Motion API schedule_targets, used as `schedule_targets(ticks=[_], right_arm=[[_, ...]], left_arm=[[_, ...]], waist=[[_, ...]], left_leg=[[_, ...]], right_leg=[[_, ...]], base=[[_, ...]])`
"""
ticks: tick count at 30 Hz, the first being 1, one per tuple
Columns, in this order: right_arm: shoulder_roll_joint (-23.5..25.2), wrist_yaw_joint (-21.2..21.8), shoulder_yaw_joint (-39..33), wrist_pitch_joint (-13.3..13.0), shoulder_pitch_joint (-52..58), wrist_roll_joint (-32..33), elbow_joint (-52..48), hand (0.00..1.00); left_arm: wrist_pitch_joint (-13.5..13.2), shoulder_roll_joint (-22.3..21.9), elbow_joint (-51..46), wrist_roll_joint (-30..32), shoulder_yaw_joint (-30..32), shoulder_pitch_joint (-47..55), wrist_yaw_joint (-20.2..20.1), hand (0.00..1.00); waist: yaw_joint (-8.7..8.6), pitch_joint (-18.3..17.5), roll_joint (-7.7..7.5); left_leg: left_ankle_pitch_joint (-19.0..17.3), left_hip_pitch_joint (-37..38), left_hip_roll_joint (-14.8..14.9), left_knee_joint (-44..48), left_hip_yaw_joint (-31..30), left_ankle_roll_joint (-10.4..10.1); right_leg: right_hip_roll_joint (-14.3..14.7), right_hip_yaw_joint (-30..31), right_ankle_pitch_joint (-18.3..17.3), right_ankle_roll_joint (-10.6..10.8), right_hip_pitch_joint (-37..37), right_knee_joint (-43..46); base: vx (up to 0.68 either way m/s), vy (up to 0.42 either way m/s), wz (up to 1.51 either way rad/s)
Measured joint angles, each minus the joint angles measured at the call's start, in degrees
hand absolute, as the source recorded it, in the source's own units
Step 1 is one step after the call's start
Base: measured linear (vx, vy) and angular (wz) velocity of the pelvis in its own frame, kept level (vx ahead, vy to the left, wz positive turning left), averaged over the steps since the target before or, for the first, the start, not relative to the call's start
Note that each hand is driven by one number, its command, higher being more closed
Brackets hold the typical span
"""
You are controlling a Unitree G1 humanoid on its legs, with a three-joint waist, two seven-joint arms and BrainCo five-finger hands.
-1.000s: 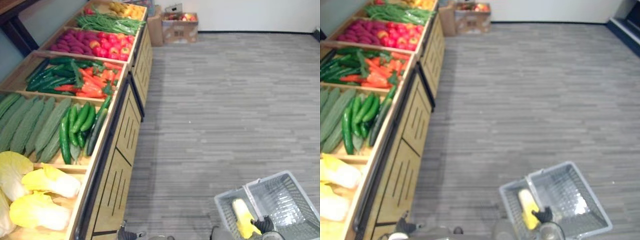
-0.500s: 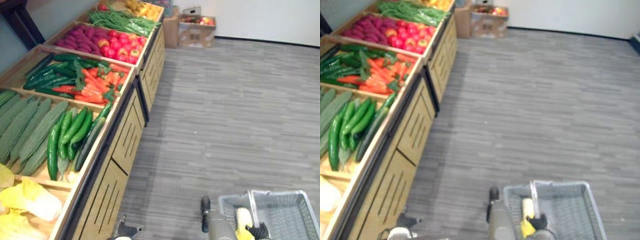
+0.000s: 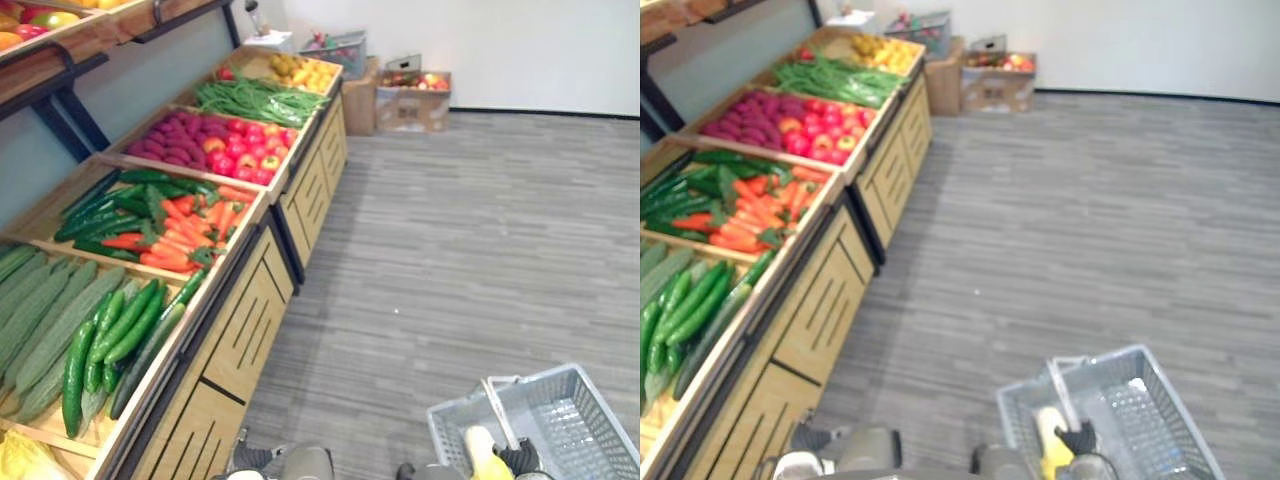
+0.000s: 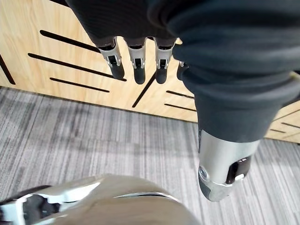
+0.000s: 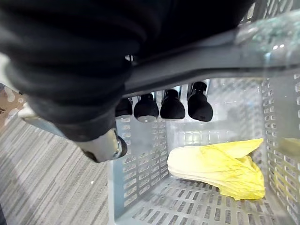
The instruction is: Pick vegetable in the basket
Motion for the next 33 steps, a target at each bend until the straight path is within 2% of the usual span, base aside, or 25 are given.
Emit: schedule_targets(ticks=[2, 3, 4, 6, 7, 8, 9, 11, 13, 14, 15, 16, 17, 18, 21, 22, 23, 25, 27, 28, 29, 30, 31, 32, 33], right_arm=[[0.0, -0.9, 0.0, 0.0, 0.1, 0.0, -0.7, 1.00], [-0.1, -0.9, 0.0, 0.0, 0.1, 0.0, -0.7, 1.00], [-0.3, -1.0, 0.0, 0.0, 0.1, 0.0, -0.7, 1.00], [-0.7, -0.9, 0.6, 0.0, -0.2, -0.2, -0.7, 1.00], [-0.5, -0.9, 0.9, 0.1, -0.1, -0.3, -0.6, 1.00], [-0.3, -0.8, 1.2, 0.3, -0.1, -0.5, -0.6, 1.00], [0.0, -0.7, 1.6, 0.4, -0.1, -0.8, -0.2, 1.00], [-0.5, -0.6, 1.5, 0.4, 0.0, -2.1, 0.3, 1.00], [-1.2, -0.6, 1.6, 0.4, -1.4, -2.5, 2.6, 1.00], [-1.3, -0.6, 1.9, 0.3, -1.8, -2.5, 3.2, 1.00], [-1.2, -0.6, 2.3, 0.2, -1.4, -2.5, 3.7, 1.00], [-1.2, -0.6, 2.2, 0.1, -0.9, -2.5, 4.0, 1.00], [-1.2, -0.6, 2.0, 0.2, -0.6, -2.4, 4.1, 1.00], [-1.2, -0.6, 0.8, 0.2, 0.0, -2.4, 4.4, 1.00], [-1.1, -0.7, -5.3, 0.7, 0.8, -1.8, 5.2, 1.00], [-0.9, -0.7, -6.8, 0.7, 1.3, -1.5, 5.2, 1.00], [-0.8, -0.7, -7.5, 0.8, 1.6, -1.1, 5.1, 1.00], [1.0, -1.0, -11.4, 0.9, 2.2, -0.1, 5.1, 1.00], [1.6, -1.1, -11.8, 0.9, 3.2, 1.4, 5.2, 1.00], [2.0, -1.0, -11.8, 1.0, 4.1, 2.8, 5.3, 1.00], [2.8, -0.9, -12.6, 1.2, 4.5, 4.2, 5.4, 1.00], [3.4, -0.9, -13.6, 1.2, 5.1, 5.0, 5.8, 1.00], [3.4, -1.0, -16.4, 2.4, 4.9, 6.5, 6.8, 1.00], [3.4, -1.1, -17.4, 2.4, 5.4, 7.1, 6.8, 1.00], [3.2, -1.1, -19.6, 2.6, 6.0, 7.9, 6.8, 1.00]], left_arm=[[0.1, -0.5, -0.1, 0.1, 0.5, 0.4, 0.2, 0.00], [0.1, -0.6, 0.0, 0.1, 0.5, 0.5, 0.2, 0.00], [0.1, -0.9, 0.0, 0.4, 0.6, 0.8, 0.2, 0.00], [0.3, -1.2, 0.1, 0.6, 1.4, 1.1, 0.1, 0.00], [0.8, -1.5, 0.3, 0.6, 2.7, 1.8, -0.1, 0.00], [1.0, -1.3, 0.4, 0.6, 3.0, 2.0, -0.1, 0.00], [1.1, -0.6, 0.7, 0.6, 3.4, 2.7, 0.0, 0.00], [1.4, 0.1, 1.7, 0.8, 3.1, 2.8, 0.2, 0.00], [1.6, 1.1, 3.5, 0.8, 2.0, 2.6, 0.1, 0.00], [2.2, 1.8, 3.7, 0.8, 0.4, 2.9, 0.0, 0.00], [2.2, 2.5, 3.6, 0.7, -1.6, 3.2, 0.0, 0.00], [2.2, 3.1, 3.4, 0.5, -3.1, 3.2, -0.1, 0.00], [2.2, 3.4, 3.1, 0.5, -3.9, 3.0, -0.2, 0.00], [2.2, 3.4, 2.7, 0.4, -4.3, 2.0, -0.2, 0.00], [2.3, 2.5, 1.9, -0.2, -4.2, -0.1, -0.2, 0.00], [2.4, 2.1, 1.0, -0.3, -3.8, 0.0, -0.1, 0.00], [2.4, 1.7, 0.6, -0.4, -3.4, 0.1, -0.1, 0.00], [2.2, 0.7, -0.2, -2.4, -1.4, -0.1, 0.1, 0.00], [2.1, 0.2, -0.2, -2.4, -0.3, -0.8, 0.2, 0.00], [2.1, -0.3, -0.4, -2.4, 0.8, -1.1, 0.4, 0.00], [2.1, -0.4, -0.8, -2.4, 2.0, -0.9, 0.4, 0.00], [2.1, -0.4, -0.9, -2.4, 2.8, -0.9, 0.4, 0.00], [2.3, -1.7, -1.1, -2.4, 4.8, -0.9, 0.5, 0.00], [2.2, -2.6, -1.1, -2.4, 5.2, -0.9, 0.5, 0.00], [2.1, -4.1, -1.4, -2.5, 6.7, -0.9, 0.9, 0.00]], waist=[[0.05, 0.0, -0.11], [0.03, -0.1, -0.05], [0.21, -0.2, 0.26], [0.74, -0.3, 0.44], [1.46, -0.6, 0.07], [1.80, -1.1, -0.39], [2.06, -2.5, -2.56], [2.32, -4.2, -3.77], [1.40, -4.1, -4.04], [1.06, -4.1, -4.21], [0.17, -4.1, -4.09], [-0.70, -4.2, -3.90], [-0.94, -4.1, -3.73], [-1.32, -4.0, -3.68], [-1.87, -3.3, -2.99], [-1.82, -3.3, -2.87], [-1.81, -3.4, -2.67], [-1.27, -3.5, -2.40], [-0.60, -3.7, -2.77], [0.03, -4.0, -2.72], [0.25, -4.4, -3.42], [0.22, -4.8, -4.37], [0.18, -4.3, -2.95], [-0.02, -4.7, -1.98], [0.26, -5.0, -0.98]], left_leg=[[1.0, 1.1, -1.6, -20.0, 8.3, 0.8], [2.2, 1.5, -2.3, -25.4, 9.9, 0.9], [5.5, 2.2, -3.4, -35.2, 12.6, 0.7], [8.2, 2.5, -3.6, -40.6, 12.7, 1.7], [12.4, 3.5, -4.3, -40.4, 13.7, 4.4], [12.4, 4.0, -5.1, -39.7, 14.4, 6.6], [9.1, 4.0, -7.3, -37.9, 15.3, 8.3], [5.5, 4.8, -10.5, -37.3, 15.4, 9.6], [3.1, 8.9, -12.8, -37.9, 14.7, 9.7], [1.1, 12.0, -13.8, -37.8, 13.2, 9.9], [-0.1, 14.8, -14.4, -37.6, 10.4, 10.8], [-0.7, 16.7, -14.9, -37.8, 7.7, 11.3], [-1.0, 17.8, -15.1, -38.0, 6.1, 11.5], [-1.1, 19.5, -15.5, -38.8, 2.5, 11.7], [-1.0, 23.9, -15.6, -39.3, -7.8, 11.6], [-1.1, 25.0, -15.4, -39.2, -10.3, 11.5], [-1.5, 25.1, -15.1, -38.9, -11.7, 10.9], [-5.0, 24.2, -13.6, -36.1, -18.0, 7.9], [-9.1, 22.1, -12.8, -30.9, -22.9, 6.2], [-12.4, 19.6, -12.2, -26.2, -26.7, 4.5], [-15.6, 17.3, -11.9, -22.5, -31.3, 2.4], [-16.9, 16.6, -11.7, -21.4, -33.5, 1.3], [-18.2, 15.4, -8.5, -20.1, -37.6, -0.5], [-17.8, 14.5, -7.3, -20.3, -38.0, -0.4], [-15.3, 14.5, -4.8, -22.0, -37.9, -1.6]], right_leg=[[-1.4, -0.9, -0.7, 1.5, 2.3, -1.8], [-1.7, -1.1, -0.8, 1.8, 2.9, -2.4], [-1.9, -1.6, -1.5, 3.0, 4.3, -3.5], [-1.9, -1.4, -3.4, 4.6, 5.5, -3.5], [-2.9, -0.7, -5.3, 5.5, 7.1, -3.3], [-3.7, -0.1, -6.0, 6.0, 7.6, -3.3], [-6.2, 0.8, -6.5, 6.5, 8.1, -3.0], [-8.5, 5.5, -6.1, 7.2, 5.5, 3.9], [-10.1, 9.6, -2.8, 13.3, 0.3, 21.8], [-9.7, 12.2, 3.0, 19.8, -3.7, 34.7], [-8.7, 12.3, 4.2, 19.4, -6.2, 44.3], [-8.1, 10.8, 4.0, 19.3, -7.8, 49.0], [-7.9, 10.0, 3.8, 19.1, -9.2, 50.7], [-7.8, 8.4, 3.0, 17.6, -11.8, 51.5], [-9.0, 6.0, 0.0, 12.4, -14.3, 39.3], [-9.6, 6.4, -0.3, 11.9, -13.9, 33.0], [-9.8, 6.7, -0.3, 11.8, -13.6, 28.3], [-9.1, 14.3, 1.3, 10.1, -12.4, 12.4], [-8.8, 20.4, 2.6, 9.8, -11.9, 7.7], [-8.4, 24.6, 2.7, 9.9, -11.3, 6.0], [-8.4, 28.0, 3.6, 8.6, -9.7, 5.6], [-8.6, 28.4, 1.5, 12.3, -8.7, 5.8], [-6.9, 21.6, -3.0, 15.5, -7.8, 8.3], [-6.5, 19.2, -4.0, 14.8, -7.7, 9.4], [-6.1, 15.4, -5.9, 13.4, -8.0, 12.2]], base=[[0.25, 0.100, 0.23], [0.37, 0.188, 0.32], [0.34, 0.183, 0.20], [0.42, 0.247, 0.03], [0.42, 0.242, -0.07], [0.47, 0.248, -0.09], [0.51, 0.243, -0.05], [0.51, 0.267, 0.15], [0.41, 0.236, 0.36], [0.53, 0.206, 0.63], [0.53, 0.169, 0.98], [0.45, 0.096, 1.07], [0.36, 0.015, 1.35], [0.45, -0.020, 1.50], [0.47, -0.087, 1.88], [0.31, -0.111, 1.41], [0.28, -0.155, 1.47], [0.32, -0.253, 1.65], [0.31, -0.405, 1.50], [0.33, -0.597, 1.94], [0.24, -0.537, 1.81], [0.23, -0.712, 2.14], [0.15, -0.598, 1.77], [0.15, -0.677, 1.99], [0.05, -0.404, 1.29]])
